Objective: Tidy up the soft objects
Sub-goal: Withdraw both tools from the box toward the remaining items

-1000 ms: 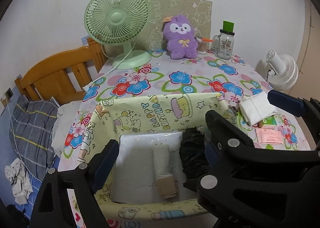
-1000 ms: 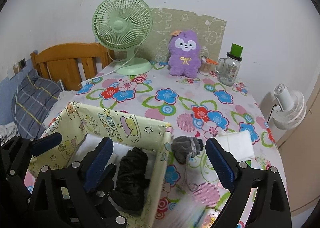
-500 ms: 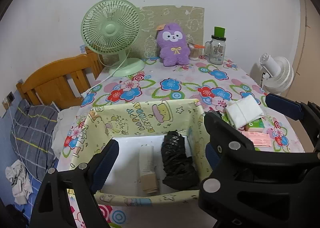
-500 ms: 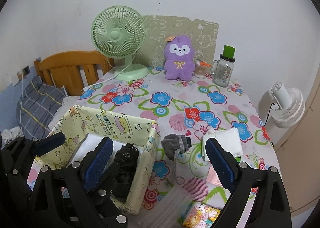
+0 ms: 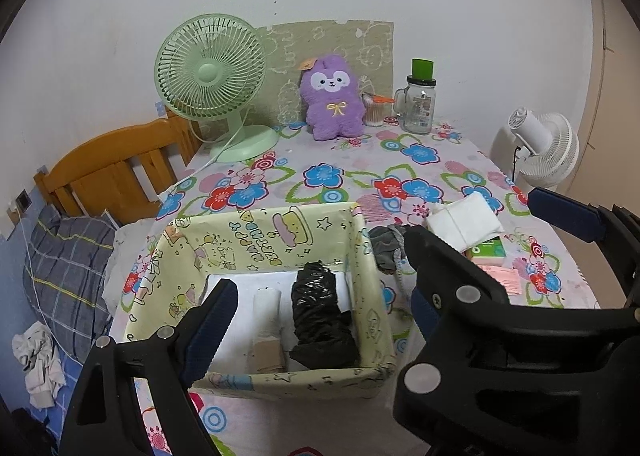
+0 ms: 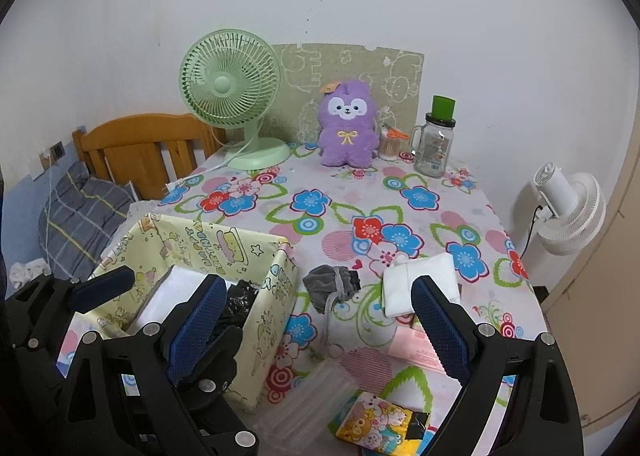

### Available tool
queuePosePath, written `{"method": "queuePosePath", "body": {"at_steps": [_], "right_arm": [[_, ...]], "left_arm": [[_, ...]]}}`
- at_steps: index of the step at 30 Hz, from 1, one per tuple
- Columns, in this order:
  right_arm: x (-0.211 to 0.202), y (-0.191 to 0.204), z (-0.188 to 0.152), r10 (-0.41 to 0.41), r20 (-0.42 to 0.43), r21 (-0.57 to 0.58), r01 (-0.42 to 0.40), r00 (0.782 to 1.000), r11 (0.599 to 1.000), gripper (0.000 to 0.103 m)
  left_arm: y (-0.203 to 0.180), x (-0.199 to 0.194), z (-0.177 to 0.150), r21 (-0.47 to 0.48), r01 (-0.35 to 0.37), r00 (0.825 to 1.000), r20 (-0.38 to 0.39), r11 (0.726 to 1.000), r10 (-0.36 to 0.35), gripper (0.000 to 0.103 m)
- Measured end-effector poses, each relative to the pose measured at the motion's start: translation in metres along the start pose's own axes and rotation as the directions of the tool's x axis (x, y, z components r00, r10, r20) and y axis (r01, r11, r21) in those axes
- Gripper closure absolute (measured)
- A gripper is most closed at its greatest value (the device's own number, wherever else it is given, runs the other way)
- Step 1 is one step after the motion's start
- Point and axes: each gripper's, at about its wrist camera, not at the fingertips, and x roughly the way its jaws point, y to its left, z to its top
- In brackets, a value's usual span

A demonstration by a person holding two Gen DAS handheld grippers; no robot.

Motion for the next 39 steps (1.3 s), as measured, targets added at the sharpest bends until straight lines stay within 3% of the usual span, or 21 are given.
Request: {"method": "queuePosePath", "body": {"at_steps": [23,39], "right_arm": [[-0.039,-0.051,-0.009,-0.025,0.047,0.013,0.025,0.999,1.000,0.008],[-0.044,-0.089,-0.023,-0.007,0.065,0.028,0.005,0.998,1.000,0.008]], "left_arm": [[-0.058,-0.021,0.004,0.020,0.049,0.997,0.055,0.999,-0.050,0.013],[-0.096,-0.017,-0.002,0.041,0.059,0.996,0.061,0.997,-0.061,0.013]]}}
